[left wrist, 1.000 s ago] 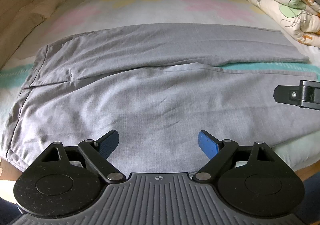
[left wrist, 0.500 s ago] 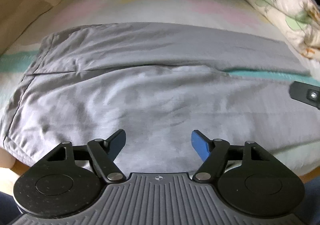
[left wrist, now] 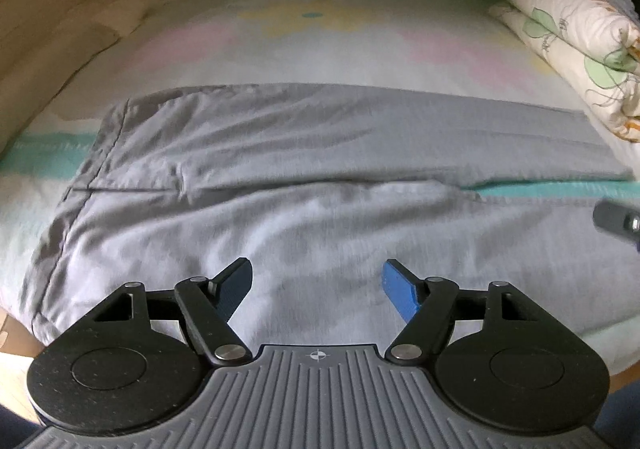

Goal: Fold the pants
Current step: 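Move both grippers open toward the grey trouser leg hem, then grasp the grey trouser leg hem with the right gripper and lift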

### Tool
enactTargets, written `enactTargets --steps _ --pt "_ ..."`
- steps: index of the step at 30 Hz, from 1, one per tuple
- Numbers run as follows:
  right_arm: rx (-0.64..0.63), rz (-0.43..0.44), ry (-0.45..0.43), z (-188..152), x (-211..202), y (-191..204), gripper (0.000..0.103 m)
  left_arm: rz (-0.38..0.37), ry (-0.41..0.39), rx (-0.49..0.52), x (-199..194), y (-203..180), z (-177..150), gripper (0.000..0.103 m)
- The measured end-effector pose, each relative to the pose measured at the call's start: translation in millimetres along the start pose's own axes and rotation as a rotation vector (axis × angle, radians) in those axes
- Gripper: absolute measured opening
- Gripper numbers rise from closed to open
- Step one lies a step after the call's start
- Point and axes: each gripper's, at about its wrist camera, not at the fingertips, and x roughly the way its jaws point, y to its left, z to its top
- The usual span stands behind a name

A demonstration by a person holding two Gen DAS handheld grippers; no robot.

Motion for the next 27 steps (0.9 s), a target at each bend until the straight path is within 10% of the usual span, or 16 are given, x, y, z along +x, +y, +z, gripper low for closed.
enactTargets --steps 12,27 --pt "-0.158 -0.009 0.146 87.8 72.8 6.1 0.085 0.047 0.003 0.056 45.7 2.2 99.3 0.071" --pt "0.149 -0.283 0.238 203.4 278.5 -39.6 0.092 0.067 0.061 0.068 114.4 6.9 145.9 0.071"
